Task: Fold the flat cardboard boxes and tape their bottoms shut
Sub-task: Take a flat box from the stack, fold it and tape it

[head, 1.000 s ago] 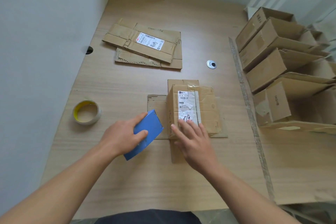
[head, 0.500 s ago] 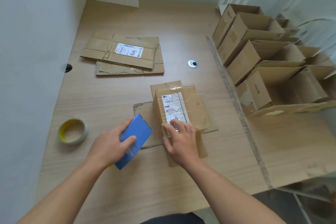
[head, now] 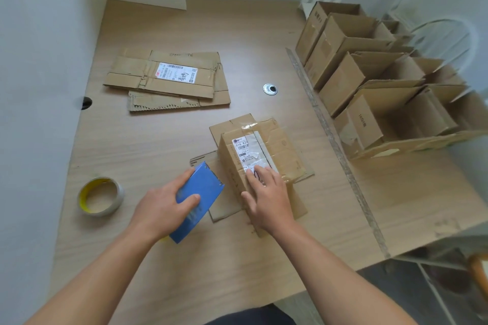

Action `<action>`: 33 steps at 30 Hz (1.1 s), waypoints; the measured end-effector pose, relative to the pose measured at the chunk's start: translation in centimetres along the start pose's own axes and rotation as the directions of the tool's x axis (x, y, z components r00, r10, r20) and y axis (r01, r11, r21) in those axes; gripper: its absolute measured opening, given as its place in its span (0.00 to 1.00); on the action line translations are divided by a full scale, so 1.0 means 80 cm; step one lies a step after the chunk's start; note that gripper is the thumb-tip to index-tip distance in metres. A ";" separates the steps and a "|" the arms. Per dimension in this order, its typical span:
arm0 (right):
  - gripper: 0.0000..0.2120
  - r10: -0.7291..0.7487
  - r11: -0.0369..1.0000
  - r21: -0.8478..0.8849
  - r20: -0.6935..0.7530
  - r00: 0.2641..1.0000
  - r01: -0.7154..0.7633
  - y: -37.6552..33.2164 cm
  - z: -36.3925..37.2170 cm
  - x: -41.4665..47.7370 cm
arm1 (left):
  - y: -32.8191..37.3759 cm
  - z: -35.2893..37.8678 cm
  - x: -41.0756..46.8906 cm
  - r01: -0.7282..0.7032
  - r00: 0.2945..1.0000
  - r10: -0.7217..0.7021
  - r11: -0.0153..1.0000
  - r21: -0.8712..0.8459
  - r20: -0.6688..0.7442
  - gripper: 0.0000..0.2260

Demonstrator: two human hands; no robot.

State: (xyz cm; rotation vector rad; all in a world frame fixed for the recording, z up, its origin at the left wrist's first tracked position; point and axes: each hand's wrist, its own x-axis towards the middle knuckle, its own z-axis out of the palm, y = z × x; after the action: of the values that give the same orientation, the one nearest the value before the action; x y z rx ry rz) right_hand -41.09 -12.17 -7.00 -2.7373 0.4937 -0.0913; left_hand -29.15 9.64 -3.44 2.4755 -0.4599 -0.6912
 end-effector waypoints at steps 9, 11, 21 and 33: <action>0.26 -0.304 0.927 -0.191 0.127 0.944 0.324 0.067 -0.030 -0.021 | -0.003 -0.012 -0.004 0.011 1.000 -0.012 0.999 -0.034 -0.029 0.27; 0.24 -0.278 0.950 -0.095 0.182 0.943 0.299 0.082 -0.042 -0.020 | -0.003 -0.015 -0.006 0.020 0.999 -0.022 0.999 -0.042 -0.048 0.27; 0.26 -0.015 0.992 -0.121 0.081 0.997 0.024 0.021 -0.041 0.058 | 0.021 -0.013 -0.023 0.060 0.990 -0.069 0.995 -0.077 -0.122 0.27; 0.25 -0.166 0.982 -0.050 0.252 0.953 0.184 0.041 -0.035 0.060 | 0.036 0.009 -0.054 0.152 0.954 -0.182 0.979 -0.138 -0.236 0.26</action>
State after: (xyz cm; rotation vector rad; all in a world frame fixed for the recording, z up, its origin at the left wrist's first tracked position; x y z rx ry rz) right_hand -38.01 -17.67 -5.58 -2.8058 0.1874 0.2251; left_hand -33.59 8.99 -0.69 2.4629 -0.1118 -0.4487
